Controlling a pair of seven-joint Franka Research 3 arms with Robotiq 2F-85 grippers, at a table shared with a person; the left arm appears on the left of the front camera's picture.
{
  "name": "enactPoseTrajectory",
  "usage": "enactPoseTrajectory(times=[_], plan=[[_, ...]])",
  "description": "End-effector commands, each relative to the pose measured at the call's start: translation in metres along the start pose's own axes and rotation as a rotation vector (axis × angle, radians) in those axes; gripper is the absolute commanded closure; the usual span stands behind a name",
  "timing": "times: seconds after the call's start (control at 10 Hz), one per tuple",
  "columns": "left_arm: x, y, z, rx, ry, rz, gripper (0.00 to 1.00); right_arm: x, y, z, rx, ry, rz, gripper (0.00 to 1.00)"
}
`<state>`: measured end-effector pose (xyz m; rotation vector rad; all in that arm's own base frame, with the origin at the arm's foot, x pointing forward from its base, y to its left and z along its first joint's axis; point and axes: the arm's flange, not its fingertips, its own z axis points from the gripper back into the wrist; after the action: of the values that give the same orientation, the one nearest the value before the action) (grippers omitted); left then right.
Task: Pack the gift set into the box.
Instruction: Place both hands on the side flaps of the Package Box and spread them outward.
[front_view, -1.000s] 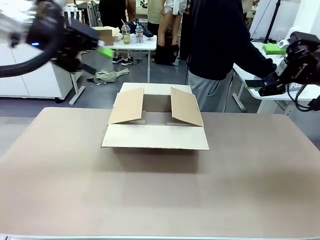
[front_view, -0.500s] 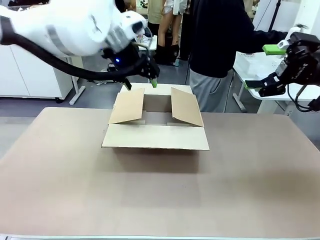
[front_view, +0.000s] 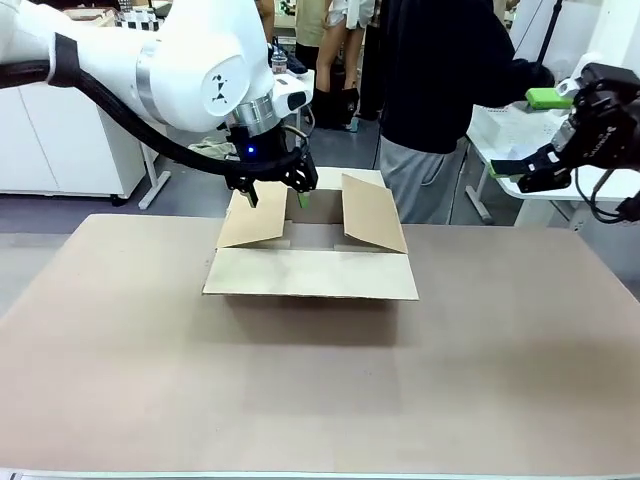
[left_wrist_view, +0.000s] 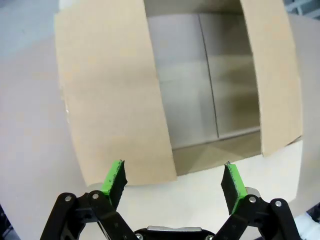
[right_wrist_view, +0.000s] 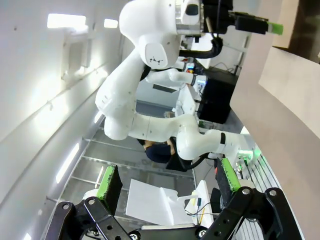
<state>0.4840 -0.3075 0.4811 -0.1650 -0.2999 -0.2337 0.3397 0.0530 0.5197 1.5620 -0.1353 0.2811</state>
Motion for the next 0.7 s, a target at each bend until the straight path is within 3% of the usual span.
enactPoseTrajectory(times=[0.0, 0.1, 0.2, 0.3, 0.4, 0.6], plan=[[-0.004, 0.003, 0.01, 0.052, -0.096, 0.009, 0.0, 0.002, 0.001, 0.0, 0.009, 0.004, 0.026, 0.0], [0.0, 0.0, 0.0, 0.0, 0.0, 0.0, 0.0, 0.002, 0.001, 0.0, 0.009, 0.004, 0.026, 0.0], [0.018, -0.003, -0.014, 0.133, 0.043, 0.069, 0.0, 0.002, 0.001, 0.0, 0.009, 0.004, 0.026, 0.0], [0.043, -0.005, -0.029, 0.215, 0.095, 0.047, 0.0, 0.002, 0.001, 0.0, 0.009, 0.004, 0.026, 0.0], [0.066, -0.006, -0.044, 0.329, 0.103, 0.131, 0.0, 0.002, 0.001, 0.0, 0.009, 0.004, 0.026, 0.0], [0.09, -0.014, -0.068, 0.383, 0.132, 0.086, 0.0, 0.002, 0.001, 0.0, 0.009, 0.004, 0.026, 0.0]])
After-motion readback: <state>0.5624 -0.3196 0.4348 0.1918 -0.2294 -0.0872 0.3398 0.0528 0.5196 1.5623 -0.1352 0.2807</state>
